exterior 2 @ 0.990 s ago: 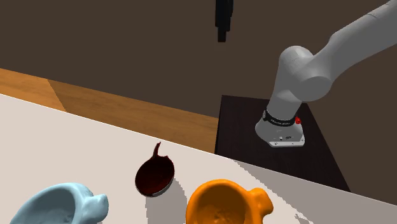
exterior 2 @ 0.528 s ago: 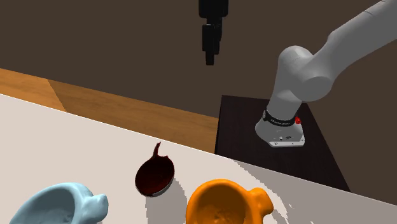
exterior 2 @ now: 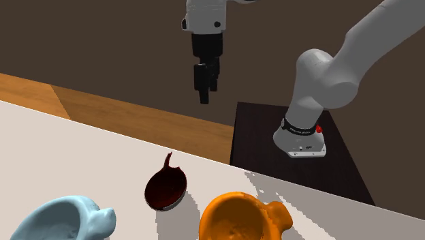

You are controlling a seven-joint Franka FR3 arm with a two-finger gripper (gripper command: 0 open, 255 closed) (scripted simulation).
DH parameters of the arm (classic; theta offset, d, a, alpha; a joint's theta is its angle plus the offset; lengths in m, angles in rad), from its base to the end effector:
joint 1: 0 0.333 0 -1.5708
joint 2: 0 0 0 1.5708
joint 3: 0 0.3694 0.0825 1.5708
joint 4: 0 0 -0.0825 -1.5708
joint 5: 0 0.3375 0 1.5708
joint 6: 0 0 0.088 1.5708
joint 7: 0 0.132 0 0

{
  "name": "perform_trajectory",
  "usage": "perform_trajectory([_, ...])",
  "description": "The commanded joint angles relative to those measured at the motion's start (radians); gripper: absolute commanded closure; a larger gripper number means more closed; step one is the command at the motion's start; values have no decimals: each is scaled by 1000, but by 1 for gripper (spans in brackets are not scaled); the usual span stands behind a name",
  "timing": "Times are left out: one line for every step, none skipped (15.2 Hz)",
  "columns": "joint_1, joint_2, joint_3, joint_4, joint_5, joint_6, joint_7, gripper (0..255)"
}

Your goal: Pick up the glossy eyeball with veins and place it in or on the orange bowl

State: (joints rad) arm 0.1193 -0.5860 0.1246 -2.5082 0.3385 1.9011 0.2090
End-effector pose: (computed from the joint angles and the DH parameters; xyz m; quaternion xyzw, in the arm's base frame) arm 0.2802 0.1094 0.5153 -0.9909 0.0499 0.0367 0.1196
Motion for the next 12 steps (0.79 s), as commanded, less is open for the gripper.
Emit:
perform_trajectory([22, 48, 18, -6, 50, 70, 3, 0])
perform_trajectory([32, 76, 25, -6, 73, 104, 0, 0])
perform_trajectory([42, 105, 31, -5, 96, 138, -4, 0])
perform_trajectory([53, 134, 38, -3, 119, 171, -9, 0])
perform_trajectory([63, 164, 44, 2, 143, 203, -15, 0])
perform_trajectory([74, 196, 50, 7, 167, 235, -22, 0])
perform_trajectory([84, 228, 56, 15, 191, 266, -29, 0])
perform_trajectory([94, 260, 62, 24, 216, 296, -38, 0])
perform_trajectory([105, 293, 68, 35, 241, 325, -47, 0])
perform_trajectory([115, 327, 74, 47, 265, 353, -57, 0])
perform_trajectory([125, 360, 79, 61, 290, 380, -68, 0])
perform_trajectory([135, 395, 85, 76, 316, 405, -79, 0])
